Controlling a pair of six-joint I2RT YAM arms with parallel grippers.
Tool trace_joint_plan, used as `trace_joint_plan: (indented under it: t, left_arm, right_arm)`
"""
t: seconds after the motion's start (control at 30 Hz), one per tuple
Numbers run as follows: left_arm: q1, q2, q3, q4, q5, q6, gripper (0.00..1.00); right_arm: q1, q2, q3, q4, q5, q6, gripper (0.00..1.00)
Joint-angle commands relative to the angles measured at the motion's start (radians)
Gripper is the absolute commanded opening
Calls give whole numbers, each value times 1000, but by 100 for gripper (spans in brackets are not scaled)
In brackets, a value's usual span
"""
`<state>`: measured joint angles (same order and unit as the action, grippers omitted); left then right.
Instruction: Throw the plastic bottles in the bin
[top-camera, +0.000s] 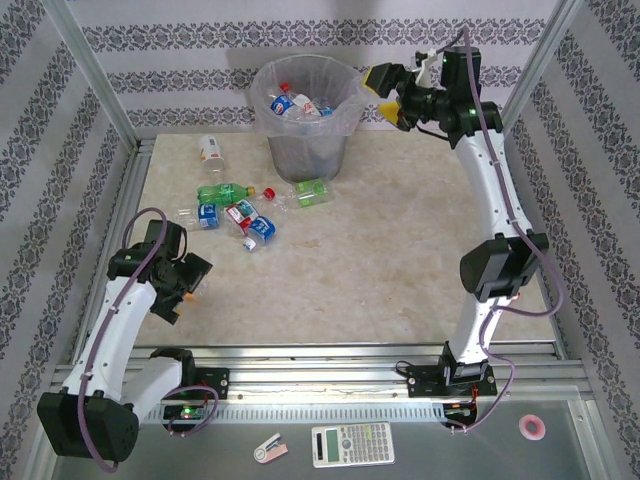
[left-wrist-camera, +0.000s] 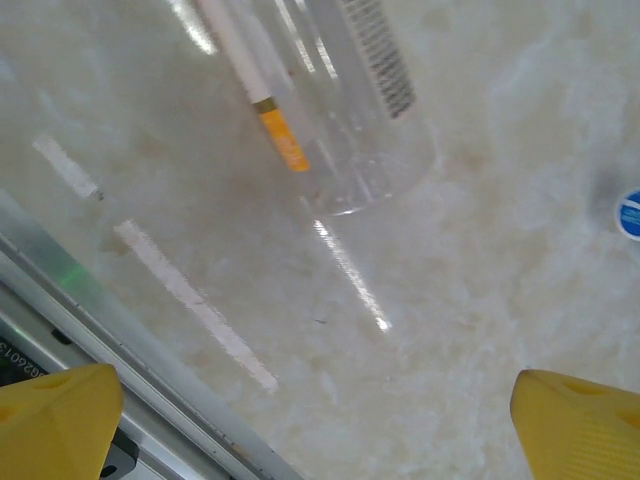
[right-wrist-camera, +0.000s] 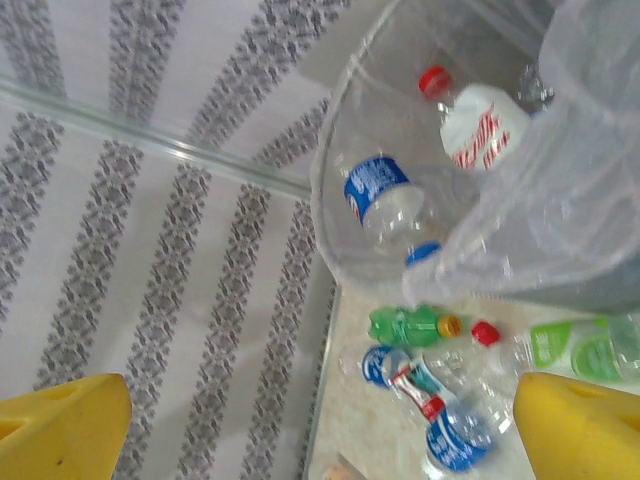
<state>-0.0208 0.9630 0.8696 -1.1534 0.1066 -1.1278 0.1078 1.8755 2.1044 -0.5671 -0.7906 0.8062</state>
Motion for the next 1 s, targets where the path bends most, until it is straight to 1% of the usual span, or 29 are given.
trace_joint_plan:
  t: [0.0,0.07,0.17,0.3,0.43,0.53,0.67,0.73,0.8,0.87,0.93,0.97]
  left_arm:
    - [22,23,-21,-7,-41,-83,100]
    - [37,56,-30,22,-58,-88,100]
    - [79,108,-51,95,-29,-75,100]
    - [129,186,-65,172,-32,-38,100]
    - [191,267,-97,282,-5,-7,100]
    - [206,337,-90,364,-2,11,100]
    - [211,424,-69,412,10,16,100]
    - [211,454,-67,436,30,15,95]
    - [211,469,-63,451,48,27,86]
    - [211,481,-62,453,58,49,74]
    - [211,482,-54,442,67,72,58]
    - [208,477,-52,448,78,79,52]
  right_arm:
    - [9,-67,-121,-4,-37,-99,98]
    - [9,-102,-175,-9,-42,-121,98]
    - [10,-154,-259,-12,-56,-145,98]
    - [13,-214,-357,-13,-63,-174,98]
    - [38,-256,-460,30,-92,-180,98]
    - [78,-266,-498,21,-110,-214,98]
    - [105,-269,-528,16,-127,-229,98]
    - [107,-271,-543,17,-128,-231,98]
    - [106,-274,-547,11,-126,-238,98]
    - [100,-278,-549,3,-122,-244,98]
    - [91,-280,-548,-2,-124,-249,98]
    - [87,-281,-548,-5,-126,-251,98]
